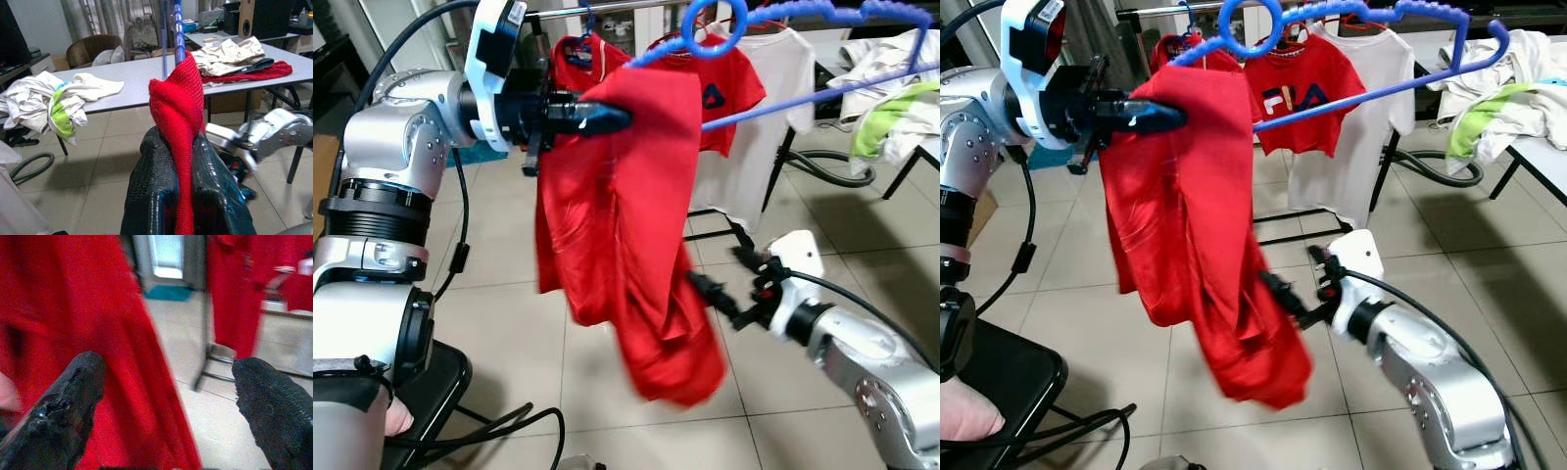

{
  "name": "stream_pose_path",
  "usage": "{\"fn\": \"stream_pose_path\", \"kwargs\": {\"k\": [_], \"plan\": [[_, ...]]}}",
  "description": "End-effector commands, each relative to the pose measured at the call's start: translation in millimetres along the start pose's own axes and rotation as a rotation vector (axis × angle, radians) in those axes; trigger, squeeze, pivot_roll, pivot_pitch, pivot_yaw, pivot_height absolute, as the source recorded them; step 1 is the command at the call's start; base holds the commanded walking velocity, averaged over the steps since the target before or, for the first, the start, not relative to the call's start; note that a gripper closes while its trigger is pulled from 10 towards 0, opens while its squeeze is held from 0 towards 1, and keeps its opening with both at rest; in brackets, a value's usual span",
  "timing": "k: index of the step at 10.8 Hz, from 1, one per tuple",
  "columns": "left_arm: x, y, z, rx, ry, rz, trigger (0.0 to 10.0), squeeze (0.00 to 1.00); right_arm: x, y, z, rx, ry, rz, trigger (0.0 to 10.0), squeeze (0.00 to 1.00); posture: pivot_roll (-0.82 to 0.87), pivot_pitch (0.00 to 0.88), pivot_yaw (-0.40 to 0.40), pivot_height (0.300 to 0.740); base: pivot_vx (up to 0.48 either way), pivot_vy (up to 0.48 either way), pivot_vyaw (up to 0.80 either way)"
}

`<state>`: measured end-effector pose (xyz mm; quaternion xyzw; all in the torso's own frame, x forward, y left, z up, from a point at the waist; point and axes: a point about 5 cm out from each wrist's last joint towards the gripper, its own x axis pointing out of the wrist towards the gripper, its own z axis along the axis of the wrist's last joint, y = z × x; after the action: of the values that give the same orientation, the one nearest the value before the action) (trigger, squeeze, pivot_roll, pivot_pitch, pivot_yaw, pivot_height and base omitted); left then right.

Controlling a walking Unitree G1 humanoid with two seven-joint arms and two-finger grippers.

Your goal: Hang hanger

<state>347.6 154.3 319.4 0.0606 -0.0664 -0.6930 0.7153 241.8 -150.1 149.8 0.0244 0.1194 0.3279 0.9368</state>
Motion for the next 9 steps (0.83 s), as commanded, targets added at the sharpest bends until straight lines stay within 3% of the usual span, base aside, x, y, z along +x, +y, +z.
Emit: {"fn": "stream_pose_path", "kwargs": {"k": [1, 2, 4, 5, 6, 7, 9], "plan": [[-3.9, 1.2, 11.9, 0.048, -0.031, 0.022, 0.0, 0.0, -1.4, 5.1, 4.6, 0.023, -0.022, 0.035, 10.0, 1.0, -0.03, 0.0, 0.128, 0.74, 0.0, 0.0, 0.0], [-3.0, 4.1, 9.4, 0.053, -0.031, 0.041, 0.0, 0.0, -2.8, 10.0, 10.4, 0.082, -0.062, 0.082, 10.0, 1.0, -0.03, 0.0, 0.127, 0.74, 0.0, 0.0, 0.0], [-2.2, 6.6, 12.1, 0.054, -0.057, 0.053, 0.0, 0.0, -4.8, 25.4, -3.7, 0.056, 0.056, 0.203, 10.0, 0.95, -0.02, 0.0, 0.126, 0.74, 0.0, 0.0, 0.0], [-1.1, 6.5, 13.9, 0.055, -0.069, 0.052, 0.0, 0.0, -1.7, 23.7, -12.8, 0.056, 0.111, 0.171, 10.0, 0.4, -0.02, 0.0, 0.126, 0.74, 0.0, 0.0, 0.0], [-0.5, 6.4, 14.8, 0.056, -0.073, 0.052, 0.0, 0.0, 0.7, 20.9, -17.4, 0.056, 0.137, 0.143, 10.0, 0.0, -0.02, 0.0, 0.126, 0.74, 0.0, 0.0, 0.0], [-0.3, 7.0, 15.9, 0.062, -0.08, 0.058, 0.0, 0.0, 9.5, 12.9, -29.9, 0.076, 0.194, 0.055, 10.0, 0.0, -0.02, 0.0, 0.125, 0.74, 0.0, 0.0, 0.0], [-0.5, 6.7, 17.2, 0.061, -0.083, 0.057, 0.0, 0.0, 23.7, 2.2, -34.7, 0.095, 0.171, -0.065, 10.0, 0.0, -0.01, 0.0, 0.123, 0.74, 0.0, 0.0, 0.0]]}}
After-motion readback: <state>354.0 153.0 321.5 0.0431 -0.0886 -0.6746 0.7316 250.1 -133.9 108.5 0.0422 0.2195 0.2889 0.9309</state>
